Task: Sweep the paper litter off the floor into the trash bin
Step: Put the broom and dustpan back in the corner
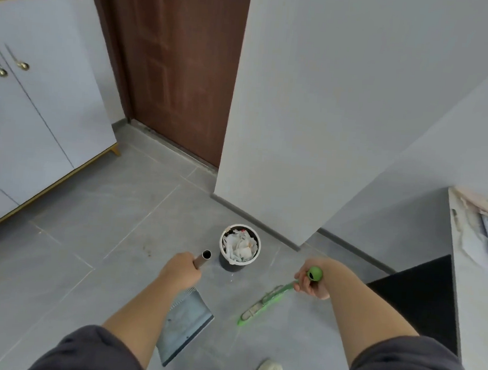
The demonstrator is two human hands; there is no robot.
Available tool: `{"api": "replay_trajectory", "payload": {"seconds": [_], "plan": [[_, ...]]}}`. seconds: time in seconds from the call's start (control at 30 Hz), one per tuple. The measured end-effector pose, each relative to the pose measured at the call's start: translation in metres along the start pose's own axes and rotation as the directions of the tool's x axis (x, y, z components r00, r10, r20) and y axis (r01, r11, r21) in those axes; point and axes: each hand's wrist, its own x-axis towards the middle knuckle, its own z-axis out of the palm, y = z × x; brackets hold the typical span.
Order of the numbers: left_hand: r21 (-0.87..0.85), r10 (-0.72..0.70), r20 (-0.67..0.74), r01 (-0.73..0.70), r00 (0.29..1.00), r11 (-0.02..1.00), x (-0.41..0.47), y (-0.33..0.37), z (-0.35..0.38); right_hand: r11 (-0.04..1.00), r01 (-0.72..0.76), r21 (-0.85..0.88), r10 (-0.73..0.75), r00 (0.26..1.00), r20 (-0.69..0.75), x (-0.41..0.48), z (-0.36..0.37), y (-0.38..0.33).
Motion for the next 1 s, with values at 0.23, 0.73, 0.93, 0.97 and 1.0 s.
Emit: {"api": "replay_trajectory", "payload": {"seconds": [0.23,0.73,0.93,0.97,1.0], "plan": [[0.098,0.141,0.053,-0.146,0.989,0.984,0.012,0.123,0.067,0.986,-0.010,0.164,0.004,0.999,0.038,0.013,-0.119,0.005],[0.099,0.306,0.098,-0.315,0.947,0.944,0.087,0.392,0.185,0.972,0.132,0.193,-0.137,0.990,0.017,0.029,-0.330,-0.015],[0.151,0.396,0.175,-0.423,0.901,0.894,0.129,0.466,0.227,0.968,0.095,0.232,-0.091,0.996,-0.028,0.048,-0.377,-0.035],[0.150,0.417,0.205,-0.450,0.885,0.881,0.142,0.482,0.236,0.961,0.085,0.264,-0.080,0.996,-0.030,0.055,-0.389,-0.040],[0.144,0.425,0.232,-0.463,0.875,0.875,0.147,0.489,0.241,0.954,0.078,0.289,-0.070,0.997,-0.036,0.060,-0.393,-0.041]]}}
